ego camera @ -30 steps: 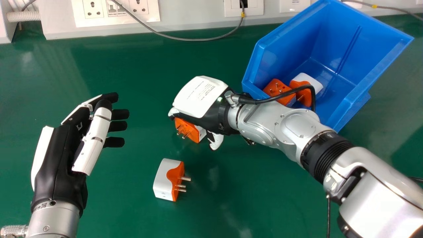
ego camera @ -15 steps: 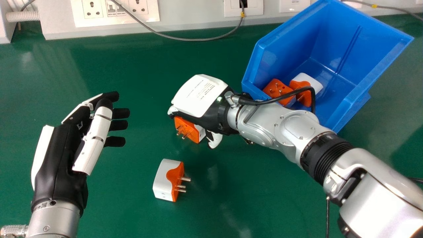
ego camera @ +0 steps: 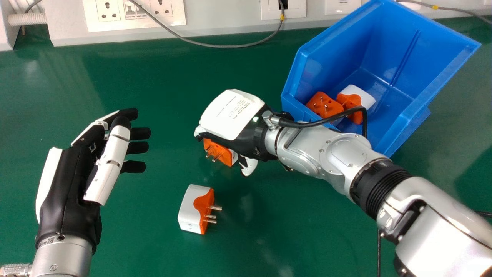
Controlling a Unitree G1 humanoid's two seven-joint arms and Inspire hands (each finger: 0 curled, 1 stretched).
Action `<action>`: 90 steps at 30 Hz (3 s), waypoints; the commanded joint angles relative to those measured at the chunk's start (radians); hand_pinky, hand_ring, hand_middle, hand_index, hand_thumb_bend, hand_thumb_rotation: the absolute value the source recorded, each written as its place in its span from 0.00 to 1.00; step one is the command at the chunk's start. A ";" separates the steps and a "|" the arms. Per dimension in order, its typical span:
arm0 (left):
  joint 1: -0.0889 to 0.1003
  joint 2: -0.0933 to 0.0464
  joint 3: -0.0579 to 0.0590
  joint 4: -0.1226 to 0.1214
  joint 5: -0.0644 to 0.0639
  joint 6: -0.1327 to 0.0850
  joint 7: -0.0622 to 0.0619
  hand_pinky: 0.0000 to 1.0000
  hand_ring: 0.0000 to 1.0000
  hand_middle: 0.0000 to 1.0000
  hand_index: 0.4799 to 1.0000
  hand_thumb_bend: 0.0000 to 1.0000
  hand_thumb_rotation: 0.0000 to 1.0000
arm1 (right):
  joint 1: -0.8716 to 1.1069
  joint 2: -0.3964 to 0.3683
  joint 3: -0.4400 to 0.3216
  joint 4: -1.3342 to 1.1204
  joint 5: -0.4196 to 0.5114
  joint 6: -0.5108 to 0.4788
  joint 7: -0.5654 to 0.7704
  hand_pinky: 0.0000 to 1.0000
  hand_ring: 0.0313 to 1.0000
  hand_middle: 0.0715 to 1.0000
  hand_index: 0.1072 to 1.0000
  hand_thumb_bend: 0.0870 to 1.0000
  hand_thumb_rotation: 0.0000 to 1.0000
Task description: Pick all objects and put in blue box
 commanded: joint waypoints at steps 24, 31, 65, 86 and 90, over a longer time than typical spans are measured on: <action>0.008 -0.006 -0.004 -0.071 0.010 0.031 0.008 0.59 0.69 0.70 0.54 0.27 0.75 | 0.001 0.013 -0.043 0.019 0.075 -0.016 -0.011 0.49 0.58 0.62 0.60 0.58 0.00; 0.017 -0.007 -0.005 -0.084 0.010 0.036 0.008 0.59 0.69 0.70 0.54 0.27 0.75 | 0.003 -0.003 -0.012 0.014 0.056 -0.031 -0.061 0.29 0.34 0.51 0.48 0.53 0.00; 0.038 -0.009 0.005 -0.110 -0.003 0.044 0.001 0.59 0.69 0.70 0.53 0.27 0.74 | 0.012 -0.009 0.012 0.004 0.037 0.001 -0.065 0.19 0.21 0.43 0.41 0.49 0.00; 0.039 -0.007 0.012 -0.124 -0.009 0.060 -0.003 0.59 0.69 0.69 0.53 0.28 0.74 | 0.047 -0.034 -0.088 -0.071 0.143 -0.040 -0.037 0.16 0.17 0.42 0.40 0.48 0.00; 0.038 -0.007 0.014 -0.123 -0.010 0.060 -0.004 0.59 0.69 0.69 0.53 0.28 0.74 | 0.061 -0.042 -0.102 -0.087 0.153 -0.052 -0.037 0.15 0.16 0.42 0.40 0.48 0.00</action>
